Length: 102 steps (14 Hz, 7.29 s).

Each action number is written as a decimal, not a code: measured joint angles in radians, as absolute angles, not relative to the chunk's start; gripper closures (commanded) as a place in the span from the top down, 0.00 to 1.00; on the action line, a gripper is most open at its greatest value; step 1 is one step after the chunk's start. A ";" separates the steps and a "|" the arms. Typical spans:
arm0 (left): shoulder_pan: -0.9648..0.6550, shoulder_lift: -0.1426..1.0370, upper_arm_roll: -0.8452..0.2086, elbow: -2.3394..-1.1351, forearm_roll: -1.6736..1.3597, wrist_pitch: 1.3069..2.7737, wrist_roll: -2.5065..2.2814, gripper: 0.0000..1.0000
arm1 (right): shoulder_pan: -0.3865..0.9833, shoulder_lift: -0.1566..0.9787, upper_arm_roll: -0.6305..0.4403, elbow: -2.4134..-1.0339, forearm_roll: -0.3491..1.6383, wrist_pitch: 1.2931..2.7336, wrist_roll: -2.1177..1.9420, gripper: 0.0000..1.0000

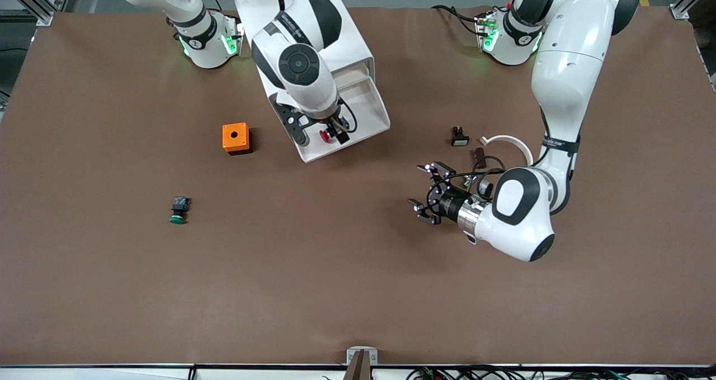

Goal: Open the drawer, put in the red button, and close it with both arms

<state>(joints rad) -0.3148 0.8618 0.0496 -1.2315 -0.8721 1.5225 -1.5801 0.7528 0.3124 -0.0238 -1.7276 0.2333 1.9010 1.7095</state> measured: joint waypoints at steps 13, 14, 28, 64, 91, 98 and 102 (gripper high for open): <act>-0.526 0.762 0.062 -1.221 -0.488 1.723 -1.285 1.00 | 0.346 0.192 -0.035 -1.440 0.160 1.359 0.744 1.00; -0.546 0.752 0.061 -1.220 -0.450 1.735 -1.229 1.00 | 0.316 0.167 -0.035 -1.455 0.152 1.355 0.667 1.00; -0.802 0.725 0.001 -1.281 -0.233 1.833 -1.117 1.00 | 0.076 -0.061 -0.036 -1.658 0.049 1.411 0.158 1.00; -0.413 0.584 -0.189 -1.312 0.008 1.829 -1.181 1.00 | -0.045 -0.131 -0.031 -1.631 0.014 1.536 -0.032 1.00; 0.065 0.034 -0.170 -1.465 0.045 1.457 -0.249 1.00 | -0.045 -0.109 -0.029 -1.608 0.014 1.539 -0.032 1.00; -0.001 -0.069 -0.072 -1.573 0.016 1.462 -0.202 1.00 | -0.045 -0.107 -0.029 -1.608 0.012 1.539 -0.033 1.00; -0.004 -0.091 -0.111 -1.614 0.015 1.468 -0.202 1.00 | -0.045 -0.103 -0.029 -1.608 0.011 1.539 -0.033 1.00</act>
<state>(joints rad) -0.0036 -0.0915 -0.1113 -1.6145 0.0155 1.4676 -0.2016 -0.0449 -0.1031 -0.0290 -1.6075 0.0110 1.5392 -0.0333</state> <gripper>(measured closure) 0.000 0.000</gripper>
